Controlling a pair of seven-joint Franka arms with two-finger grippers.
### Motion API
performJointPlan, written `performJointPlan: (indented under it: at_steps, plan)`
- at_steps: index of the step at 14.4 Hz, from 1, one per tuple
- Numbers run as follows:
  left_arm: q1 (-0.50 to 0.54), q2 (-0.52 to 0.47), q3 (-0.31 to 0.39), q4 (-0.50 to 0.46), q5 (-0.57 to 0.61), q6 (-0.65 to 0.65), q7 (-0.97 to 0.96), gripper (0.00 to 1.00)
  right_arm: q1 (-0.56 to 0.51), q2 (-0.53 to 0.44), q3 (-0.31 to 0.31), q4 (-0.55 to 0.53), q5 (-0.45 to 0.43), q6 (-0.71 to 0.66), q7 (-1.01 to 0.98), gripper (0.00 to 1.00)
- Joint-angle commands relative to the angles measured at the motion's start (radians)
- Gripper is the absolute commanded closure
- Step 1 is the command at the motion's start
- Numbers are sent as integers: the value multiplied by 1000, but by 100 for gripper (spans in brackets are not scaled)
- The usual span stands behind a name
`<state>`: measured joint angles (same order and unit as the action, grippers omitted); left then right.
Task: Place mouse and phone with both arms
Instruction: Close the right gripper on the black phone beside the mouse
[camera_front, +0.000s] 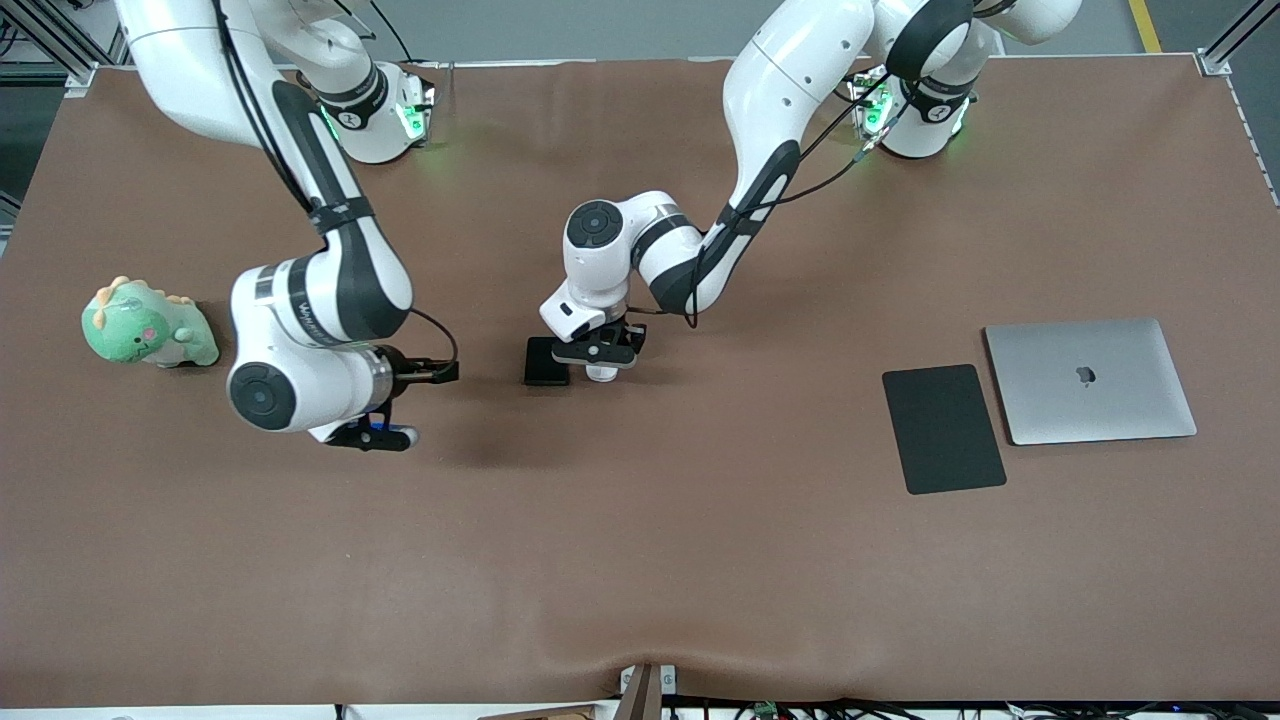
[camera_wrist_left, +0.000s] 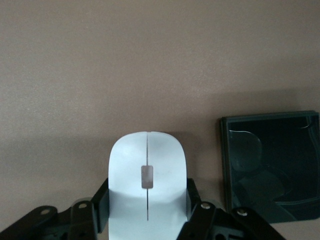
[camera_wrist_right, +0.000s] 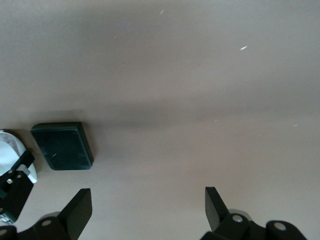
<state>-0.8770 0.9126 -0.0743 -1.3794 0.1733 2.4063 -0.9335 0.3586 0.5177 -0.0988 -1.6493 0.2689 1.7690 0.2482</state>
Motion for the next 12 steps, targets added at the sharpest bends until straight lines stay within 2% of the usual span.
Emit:
performJointPlan:
  at_steps: [1,3,6,12]
  plan:
    - [-2,2,10,26,28,5,-4,100,31,5,-7,-13,53,17,26,0]
    - [22,-24,10,19,29,-9,-1,100,52,10,-7,-38,55,59,42,0]
    - [73,-102,4,7,28,-116,33,100,94,10,-7,-115,55,188,43,0]
    - [248,-326,-31,-122,6,-165,88,100,186,47,-7,-153,104,337,85,0]
